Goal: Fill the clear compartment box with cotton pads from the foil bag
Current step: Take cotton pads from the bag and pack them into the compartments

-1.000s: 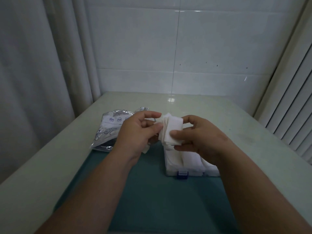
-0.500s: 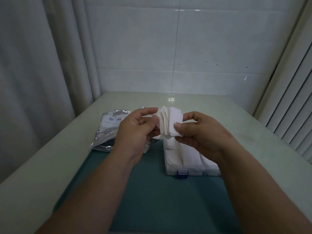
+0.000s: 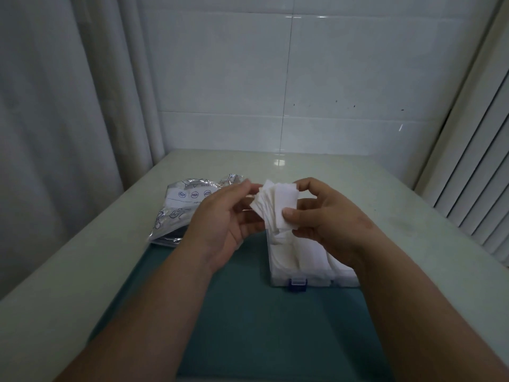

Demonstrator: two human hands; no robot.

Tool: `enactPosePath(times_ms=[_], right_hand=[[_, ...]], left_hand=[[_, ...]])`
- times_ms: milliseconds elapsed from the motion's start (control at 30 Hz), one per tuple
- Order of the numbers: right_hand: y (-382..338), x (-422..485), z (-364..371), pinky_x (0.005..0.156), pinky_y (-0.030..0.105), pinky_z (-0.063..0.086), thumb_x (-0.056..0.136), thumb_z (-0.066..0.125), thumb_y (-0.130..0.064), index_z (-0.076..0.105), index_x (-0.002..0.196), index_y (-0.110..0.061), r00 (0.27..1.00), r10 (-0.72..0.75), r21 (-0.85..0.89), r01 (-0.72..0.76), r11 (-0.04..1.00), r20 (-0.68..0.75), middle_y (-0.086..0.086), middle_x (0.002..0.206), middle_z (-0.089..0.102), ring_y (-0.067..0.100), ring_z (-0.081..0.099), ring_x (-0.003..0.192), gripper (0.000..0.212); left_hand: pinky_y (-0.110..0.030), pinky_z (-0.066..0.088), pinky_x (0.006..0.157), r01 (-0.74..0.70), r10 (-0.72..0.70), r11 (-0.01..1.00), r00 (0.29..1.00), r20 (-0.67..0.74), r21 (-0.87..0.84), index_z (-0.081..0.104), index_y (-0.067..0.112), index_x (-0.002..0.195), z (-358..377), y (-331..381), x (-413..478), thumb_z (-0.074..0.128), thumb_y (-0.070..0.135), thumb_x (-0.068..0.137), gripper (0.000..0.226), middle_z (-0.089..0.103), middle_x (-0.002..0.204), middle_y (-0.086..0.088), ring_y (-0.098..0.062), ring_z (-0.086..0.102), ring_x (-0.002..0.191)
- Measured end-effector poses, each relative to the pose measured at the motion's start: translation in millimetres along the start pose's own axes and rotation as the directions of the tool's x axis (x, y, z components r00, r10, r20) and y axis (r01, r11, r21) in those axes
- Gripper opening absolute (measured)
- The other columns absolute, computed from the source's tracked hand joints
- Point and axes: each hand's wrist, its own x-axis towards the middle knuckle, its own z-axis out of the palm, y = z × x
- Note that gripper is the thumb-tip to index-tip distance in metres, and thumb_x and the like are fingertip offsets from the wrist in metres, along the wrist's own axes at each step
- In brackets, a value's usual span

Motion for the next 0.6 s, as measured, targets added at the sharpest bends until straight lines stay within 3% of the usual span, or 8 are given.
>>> enactPosePath(times_ms=[67,133,233,367,500,600], right_hand=[[0,-1,2,0.075,0.033,0.060,0.085,0.071,-0.007,0.060,0.106,-0.023,0.999,-0.045,-0.117,0.045,0.992,-0.002,0.006,0.097,0.071,0.024,0.068,0.086,0.029],[0,-2,4,0.075,0.032,0.059,0.084,0.071,-0.008,0.060,0.102,-0.026,0.996,-0.092,-0.190,0.091,0.978,0.000,-0.002,0.095,0.070,0.018,0.068,0.083,0.028],[-1,-2,5,0.073,0.032,0.058,0.082,0.072,-0.007,0.060,0.097,-0.029,0.987,-0.159,-0.268,0.156,0.951,0.011,-0.008,0.097,0.067,0.013,0.067,0.078,0.029],[0,-2,6,0.067,0.025,0.055,0.082,0.073,-0.009,0.060,0.095,-0.033,0.975,-0.220,-0.303,0.223,0.927,0.043,-0.010,0.102,0.066,0.012,0.067,0.077,0.030],[3,0,6,0.078,0.033,0.058,0.081,0.075,-0.015,0.058,0.099,-0.034,0.972,-0.223,-0.388,0.232,0.892,0.069,-0.010,0.106,0.065,0.013,0.067,0.085,0.031],[4,0,7,0.080,0.032,0.058,0.080,0.076,-0.020,0.058,0.106,-0.035,0.977,-0.201,-0.450,0.214,0.867,0.076,-0.012,0.109,0.064,0.009,0.067,0.088,0.034]], left_hand=[[-0.036,0.058,0.060,0.029,-0.029,0.998,1.000,-0.009,0.048,0.067,0.007,0.084,0,0,0,0.057,0.023,0.093,0.022,0.065,0.072,-0.007,-0.021,0.065,0.064],[-0.037,0.059,0.058,0.047,-0.045,0.995,0.999,-0.028,0.083,0.065,0.003,0.084,-1,-2,1,0.057,0.014,0.092,0.015,0.063,0.077,-0.012,-0.024,0.063,0.067],[-0.035,0.058,0.054,0.157,-0.154,0.987,0.986,-0.071,0.042,0.062,-0.004,0.099,-5,-2,3,0.053,0.006,0.089,0.016,0.059,0.087,-0.018,-0.026,0.061,0.068],[-0.038,0.060,0.061,0.280,-0.283,0.956,0.959,-0.031,-0.086,0.058,-0.005,0.117,-10,0,4,0.051,0.006,0.087,0.033,0.057,0.103,-0.020,-0.030,0.060,0.083],[-0.040,0.060,0.065,0.300,-0.304,0.948,0.953,-0.015,-0.109,0.058,-0.004,0.114,-11,0,3,0.049,0.006,0.088,0.030,0.061,0.096,-0.018,-0.029,0.062,0.082],[-0.041,0.060,0.065,0.279,-0.282,0.957,0.959,-0.027,-0.080,0.061,-0.004,0.106,-12,-2,5,0.050,0.006,0.088,0.023,0.062,0.088,-0.016,-0.029,0.063,0.076]])
